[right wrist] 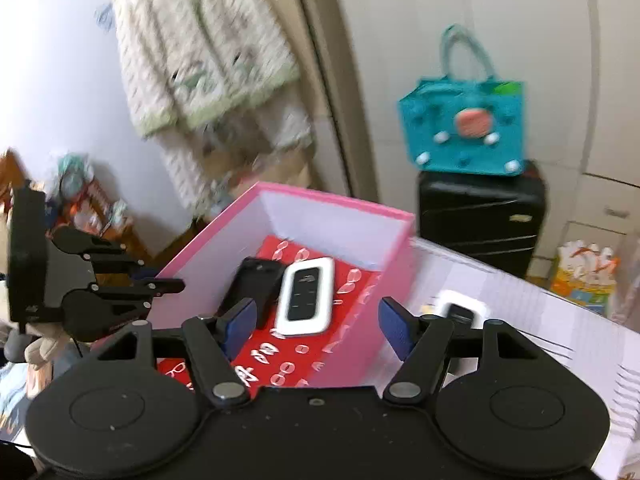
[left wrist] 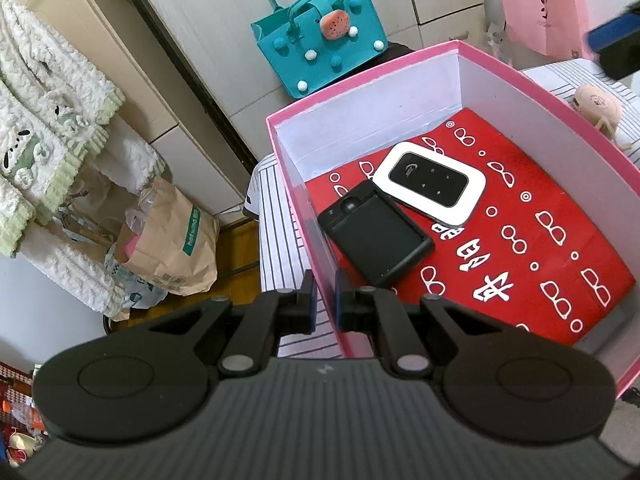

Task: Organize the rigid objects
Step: 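Lower the white router into the pink box beside the black case, release, then grasp the black rectangular battery with the right tool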

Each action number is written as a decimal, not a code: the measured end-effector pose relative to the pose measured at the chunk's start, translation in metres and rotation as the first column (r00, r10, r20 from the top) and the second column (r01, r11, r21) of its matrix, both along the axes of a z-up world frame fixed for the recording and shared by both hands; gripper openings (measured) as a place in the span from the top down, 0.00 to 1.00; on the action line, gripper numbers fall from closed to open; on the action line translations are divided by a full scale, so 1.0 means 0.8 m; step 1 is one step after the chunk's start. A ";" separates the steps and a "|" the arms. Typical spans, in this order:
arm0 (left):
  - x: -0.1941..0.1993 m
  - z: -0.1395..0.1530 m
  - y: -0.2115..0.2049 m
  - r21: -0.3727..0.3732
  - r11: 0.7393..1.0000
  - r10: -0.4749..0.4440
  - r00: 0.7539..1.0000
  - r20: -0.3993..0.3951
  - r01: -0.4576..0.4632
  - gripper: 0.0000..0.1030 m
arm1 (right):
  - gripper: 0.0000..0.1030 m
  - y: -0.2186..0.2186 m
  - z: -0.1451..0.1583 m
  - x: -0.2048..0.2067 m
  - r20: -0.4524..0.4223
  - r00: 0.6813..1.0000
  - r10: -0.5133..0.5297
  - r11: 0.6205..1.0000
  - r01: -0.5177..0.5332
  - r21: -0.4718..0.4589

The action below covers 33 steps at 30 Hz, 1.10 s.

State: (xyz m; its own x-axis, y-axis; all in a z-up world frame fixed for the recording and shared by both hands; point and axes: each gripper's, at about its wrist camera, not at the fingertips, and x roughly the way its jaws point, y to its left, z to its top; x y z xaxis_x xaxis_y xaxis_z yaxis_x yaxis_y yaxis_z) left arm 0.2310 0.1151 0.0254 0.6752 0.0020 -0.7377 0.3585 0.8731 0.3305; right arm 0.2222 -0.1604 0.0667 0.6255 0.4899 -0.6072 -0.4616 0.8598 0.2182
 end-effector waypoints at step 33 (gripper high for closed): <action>0.000 0.002 -0.004 0.031 0.999 -0.023 0.999 -0.024 0.024 0.92 | 0.36 0.013 -0.141 -0.011 -0.224 0.972 0.067 0.939 -0.138 -0.315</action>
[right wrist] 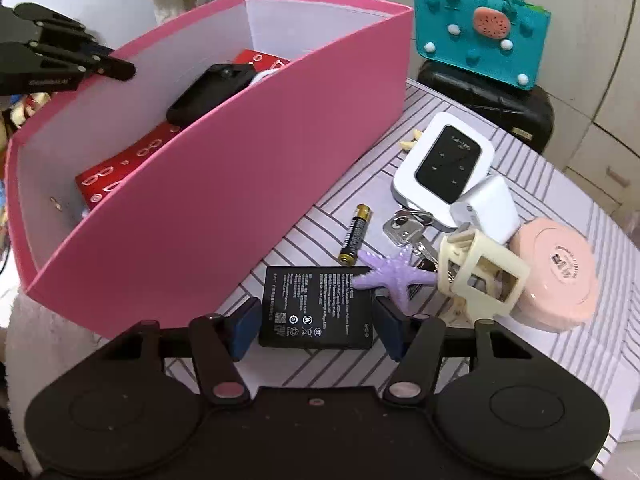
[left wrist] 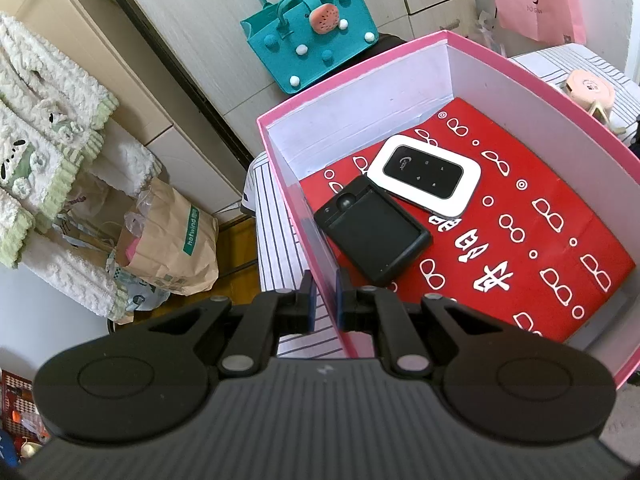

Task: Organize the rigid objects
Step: 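Grasp the black rectangular battery with the right tool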

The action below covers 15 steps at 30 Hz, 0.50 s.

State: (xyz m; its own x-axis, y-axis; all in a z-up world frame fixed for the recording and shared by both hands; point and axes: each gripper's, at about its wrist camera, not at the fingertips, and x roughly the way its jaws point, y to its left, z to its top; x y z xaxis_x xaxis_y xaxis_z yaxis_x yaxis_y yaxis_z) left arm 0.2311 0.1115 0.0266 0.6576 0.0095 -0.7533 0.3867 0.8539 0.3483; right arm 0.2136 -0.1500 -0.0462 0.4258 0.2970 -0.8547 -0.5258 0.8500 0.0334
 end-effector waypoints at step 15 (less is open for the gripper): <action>0.001 -0.001 0.008 -0.038 0.999 0.015 1.000 0.002 -0.015 0.92 | 0.42 0.009 0.010 -0.014 -0.048 0.994 0.095 0.995 -0.095 0.013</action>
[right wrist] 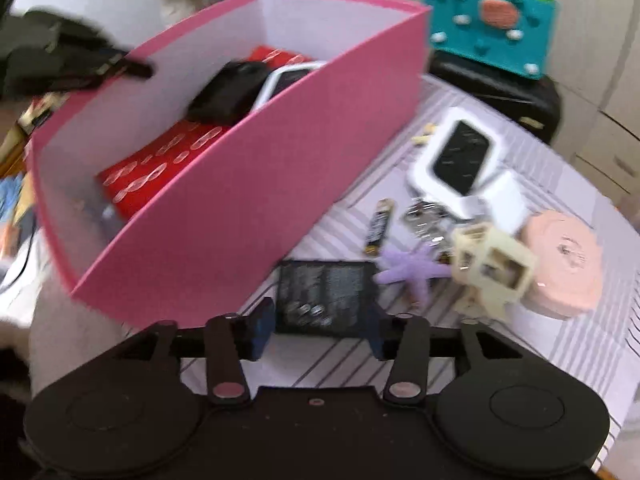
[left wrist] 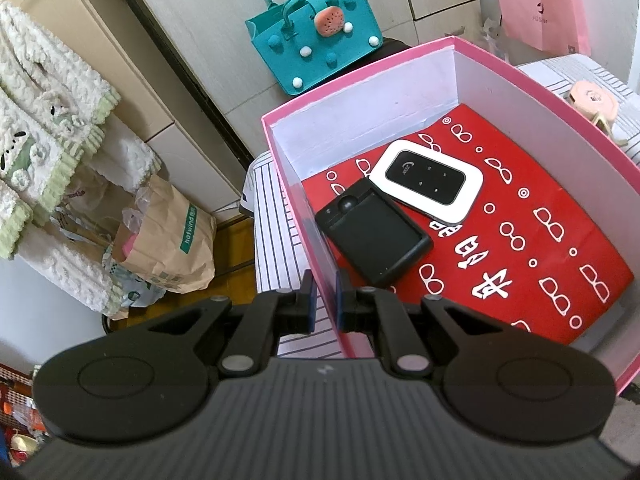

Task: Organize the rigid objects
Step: 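Grasp the black rectangular battery with the right tool, then place the black battery into the pink box and open the right tool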

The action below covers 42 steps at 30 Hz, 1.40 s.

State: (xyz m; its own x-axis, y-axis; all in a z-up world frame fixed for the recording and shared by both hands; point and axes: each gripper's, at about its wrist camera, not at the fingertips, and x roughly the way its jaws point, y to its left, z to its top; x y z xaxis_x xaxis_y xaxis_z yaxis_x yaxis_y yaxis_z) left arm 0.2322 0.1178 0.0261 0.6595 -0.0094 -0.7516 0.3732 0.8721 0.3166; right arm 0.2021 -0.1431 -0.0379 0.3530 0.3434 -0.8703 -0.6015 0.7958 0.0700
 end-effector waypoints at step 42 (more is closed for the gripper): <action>0.000 -0.004 0.000 -0.035 0.999 0.020 0.999 -0.026 -0.021 0.93 | 0.34 0.071 0.139 0.065 0.316 0.949 0.028 1.000 -0.022 -0.021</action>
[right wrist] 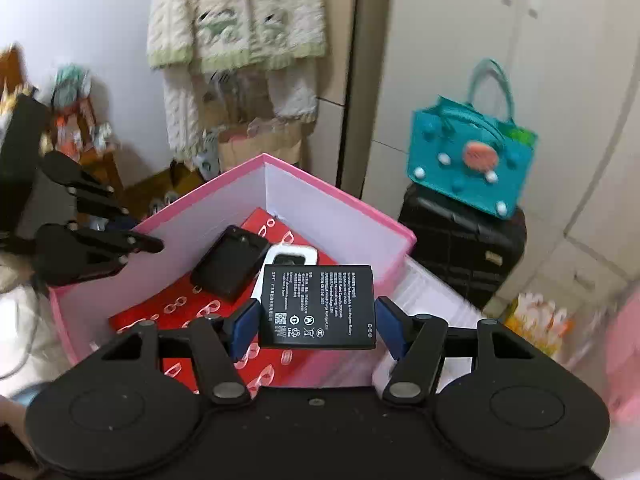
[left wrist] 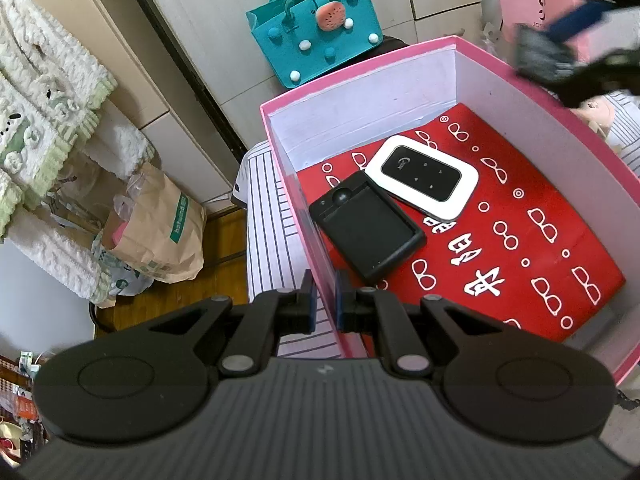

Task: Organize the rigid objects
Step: 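Place the black battery into the pink box and open the right tool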

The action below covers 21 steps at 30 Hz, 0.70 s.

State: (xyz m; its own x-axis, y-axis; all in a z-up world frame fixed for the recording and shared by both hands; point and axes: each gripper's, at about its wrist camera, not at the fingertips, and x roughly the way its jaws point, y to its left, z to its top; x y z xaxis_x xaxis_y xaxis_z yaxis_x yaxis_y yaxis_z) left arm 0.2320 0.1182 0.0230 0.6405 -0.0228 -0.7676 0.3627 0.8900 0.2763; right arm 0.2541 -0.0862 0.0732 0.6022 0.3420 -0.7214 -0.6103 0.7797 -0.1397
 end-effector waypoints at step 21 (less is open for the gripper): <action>-0.005 0.002 0.006 -0.039 0.999 -0.009 1.000 -0.007 0.009 0.92 | 0.32 0.012 -0.003 0.036 -0.008 1.000 -0.009 1.000 0.008 -0.014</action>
State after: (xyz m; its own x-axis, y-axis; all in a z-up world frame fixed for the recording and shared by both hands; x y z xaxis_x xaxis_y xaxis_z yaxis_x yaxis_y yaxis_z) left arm 0.2283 0.1233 0.0248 0.6348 -0.0582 -0.7704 0.3726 0.8966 0.2393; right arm 0.2833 -0.0767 0.0709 0.5989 0.3271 -0.7310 -0.6049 0.7829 -0.1452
